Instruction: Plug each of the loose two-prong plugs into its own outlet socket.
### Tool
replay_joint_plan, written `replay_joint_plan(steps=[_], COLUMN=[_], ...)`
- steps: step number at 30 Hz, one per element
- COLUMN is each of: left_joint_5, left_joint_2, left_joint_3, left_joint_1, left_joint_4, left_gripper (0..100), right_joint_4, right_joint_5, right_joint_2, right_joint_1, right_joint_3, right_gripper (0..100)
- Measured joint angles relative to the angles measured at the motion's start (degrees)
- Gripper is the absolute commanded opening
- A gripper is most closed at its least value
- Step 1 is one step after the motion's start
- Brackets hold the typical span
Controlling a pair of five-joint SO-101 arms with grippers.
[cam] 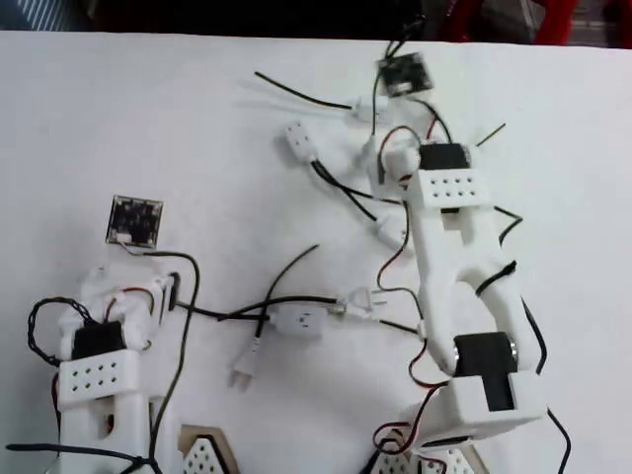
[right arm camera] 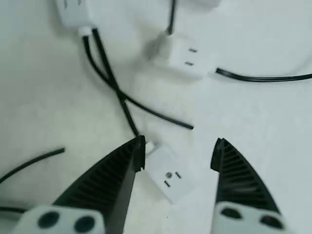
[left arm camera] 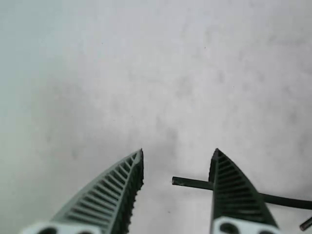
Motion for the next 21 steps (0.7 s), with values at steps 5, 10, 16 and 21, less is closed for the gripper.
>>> replay_joint_plan(steps=[5, 10, 16, 21], left_joint_5=[0.0, 0.0, 0.0, 0.0], left_joint_2=[0.0, 0.0, 0.0, 0.0], left_joint_3=[0.0, 0.0, 0.0, 0.0], left_joint_1=[0.0, 0.0, 0.0, 0.0], left_joint_4=[0.0, 0.0, 0.0, 0.0], left_gripper=[23, 23, 23, 23], right_joint_4=[-2.1, -14.1, -23.8, -24.3], right_joint_5=[1.8, 1.8, 1.8, 1.8], right_joint_2=[0.4, 5.7, 16.7, 27.5], right_joint_1=[-5.5, -9.7, -12.2, -12.0], right_joint_3=[2.1, 3.5, 0.2, -9.0], right_gripper=[20.9, 20.9, 20.9, 20.7])
